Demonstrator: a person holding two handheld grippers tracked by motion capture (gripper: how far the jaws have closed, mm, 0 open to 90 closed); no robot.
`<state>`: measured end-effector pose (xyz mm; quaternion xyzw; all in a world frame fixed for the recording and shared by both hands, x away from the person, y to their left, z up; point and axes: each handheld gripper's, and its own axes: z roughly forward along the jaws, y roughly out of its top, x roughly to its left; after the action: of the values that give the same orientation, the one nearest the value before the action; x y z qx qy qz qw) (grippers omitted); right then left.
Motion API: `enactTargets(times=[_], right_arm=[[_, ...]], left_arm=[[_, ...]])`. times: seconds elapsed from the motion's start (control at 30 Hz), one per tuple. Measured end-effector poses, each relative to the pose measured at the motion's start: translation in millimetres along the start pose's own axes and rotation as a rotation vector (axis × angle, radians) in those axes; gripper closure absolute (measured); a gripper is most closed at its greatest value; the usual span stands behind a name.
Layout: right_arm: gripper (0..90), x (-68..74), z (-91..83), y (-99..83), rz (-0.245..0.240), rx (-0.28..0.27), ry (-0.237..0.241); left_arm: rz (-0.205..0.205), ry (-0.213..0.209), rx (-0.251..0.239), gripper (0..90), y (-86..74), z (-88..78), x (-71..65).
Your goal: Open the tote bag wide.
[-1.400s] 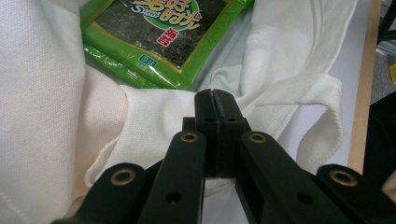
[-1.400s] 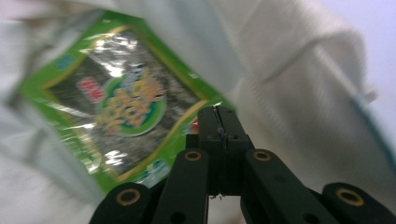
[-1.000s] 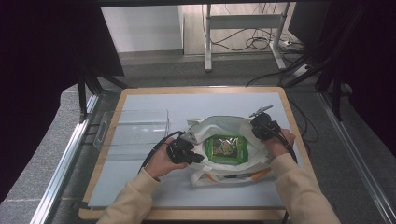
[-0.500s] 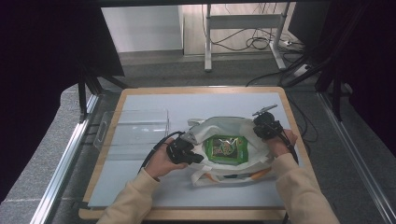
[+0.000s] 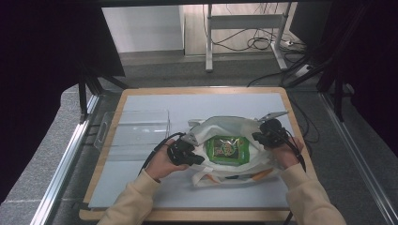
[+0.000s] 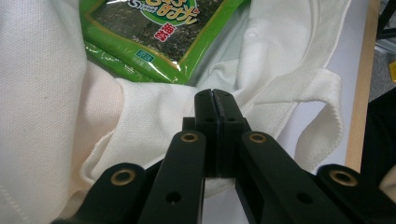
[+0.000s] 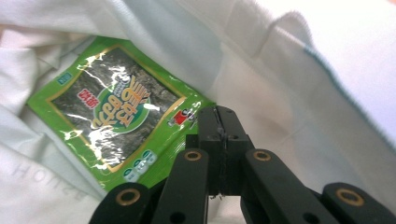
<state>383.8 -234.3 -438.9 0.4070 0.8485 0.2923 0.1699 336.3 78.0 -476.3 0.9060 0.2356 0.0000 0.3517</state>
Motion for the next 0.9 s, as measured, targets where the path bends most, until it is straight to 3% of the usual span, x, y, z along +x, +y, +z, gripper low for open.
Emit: enactTargets(times=[0.1,0.4,0.63,0.73,0.8,0.9], right_arm=[[88.6,0.8,-2.3,-1.9,0.023,-0.013,0.026],[88.0,7.6,-9.1,1.2,0.027,-0.038,0.063],[83.6,12.3,-9.1,0.8,0.065,-0.033,0.113],[69.2,14.9,-9.1,0.3,0.105,-0.036,0.122],[55.3,17.8,-9.5,1.4,0.146,-0.051,0.113],[42.7,24.4,-9.3,4.4,0.193,-0.051,0.094]], left_arm=[[0.001,0.003,-0.006,90.0,0.3,-0.9,0.2],[-0.008,0.007,-0.039,89.9,0.7,-5.2,0.0],[-0.023,0.017,-0.112,89.0,-2.0,-26.2,4.4],[-0.049,0.032,-0.158,79.8,-4.0,-34.4,6.4],[-0.045,0.036,-0.166,67.6,-4.6,-38.6,7.2],[-0.045,0.053,-0.190,52.4,-5.2,-44.4,6.8]])
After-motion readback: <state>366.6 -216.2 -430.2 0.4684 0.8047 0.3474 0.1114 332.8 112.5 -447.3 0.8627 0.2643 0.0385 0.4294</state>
